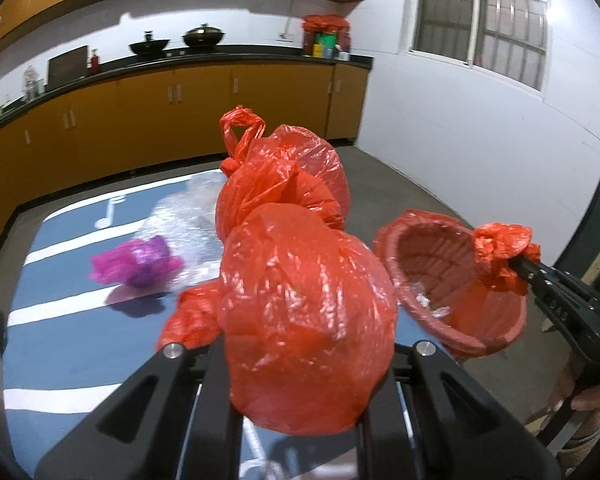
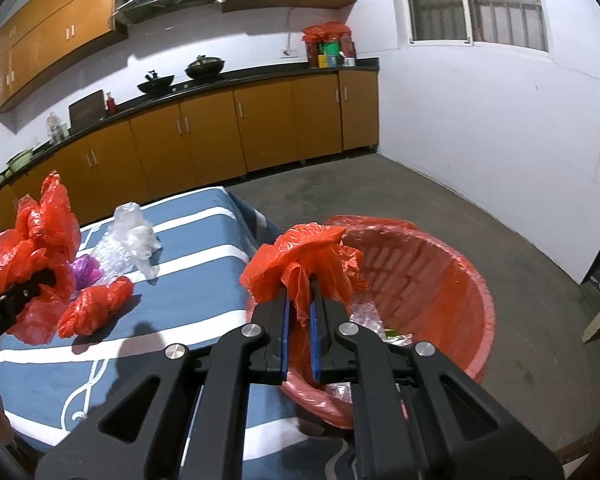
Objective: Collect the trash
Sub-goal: 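Carry both red bags over the red basket and open both grippers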
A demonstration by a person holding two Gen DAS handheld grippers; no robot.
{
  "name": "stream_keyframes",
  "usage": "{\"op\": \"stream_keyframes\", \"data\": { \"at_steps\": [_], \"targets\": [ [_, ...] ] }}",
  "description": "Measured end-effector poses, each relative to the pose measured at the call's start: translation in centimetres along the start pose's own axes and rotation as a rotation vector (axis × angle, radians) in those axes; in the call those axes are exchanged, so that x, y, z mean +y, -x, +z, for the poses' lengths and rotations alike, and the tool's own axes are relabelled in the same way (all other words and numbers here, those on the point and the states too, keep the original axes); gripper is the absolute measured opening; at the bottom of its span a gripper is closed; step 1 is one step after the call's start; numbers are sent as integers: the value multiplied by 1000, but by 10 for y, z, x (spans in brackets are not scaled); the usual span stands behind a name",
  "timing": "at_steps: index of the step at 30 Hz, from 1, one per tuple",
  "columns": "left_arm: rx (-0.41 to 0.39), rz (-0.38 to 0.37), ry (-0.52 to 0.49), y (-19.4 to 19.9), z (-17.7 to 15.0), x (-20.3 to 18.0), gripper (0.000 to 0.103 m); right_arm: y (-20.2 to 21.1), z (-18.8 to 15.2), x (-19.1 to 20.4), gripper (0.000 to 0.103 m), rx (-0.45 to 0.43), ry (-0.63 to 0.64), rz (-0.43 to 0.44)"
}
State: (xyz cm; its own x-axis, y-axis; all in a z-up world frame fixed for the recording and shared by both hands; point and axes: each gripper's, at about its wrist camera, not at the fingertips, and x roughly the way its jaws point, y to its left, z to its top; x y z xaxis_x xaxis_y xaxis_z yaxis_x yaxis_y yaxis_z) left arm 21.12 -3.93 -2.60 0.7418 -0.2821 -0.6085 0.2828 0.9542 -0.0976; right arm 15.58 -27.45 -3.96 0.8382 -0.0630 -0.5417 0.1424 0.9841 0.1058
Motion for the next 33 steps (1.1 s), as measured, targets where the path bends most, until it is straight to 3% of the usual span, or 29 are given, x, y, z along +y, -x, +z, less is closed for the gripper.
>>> {"op": "stream_keyframes", "data": {
  "at_steps": [23,33],
  "targets": [
    [65,-268,-79,-59,12,-90,11,0,11,-58,8,-46,-131,-70],
    [101,-335,-107,-89,16,-119,12,-11,21,-70,8,-56,-178,-65]
  ]
}}
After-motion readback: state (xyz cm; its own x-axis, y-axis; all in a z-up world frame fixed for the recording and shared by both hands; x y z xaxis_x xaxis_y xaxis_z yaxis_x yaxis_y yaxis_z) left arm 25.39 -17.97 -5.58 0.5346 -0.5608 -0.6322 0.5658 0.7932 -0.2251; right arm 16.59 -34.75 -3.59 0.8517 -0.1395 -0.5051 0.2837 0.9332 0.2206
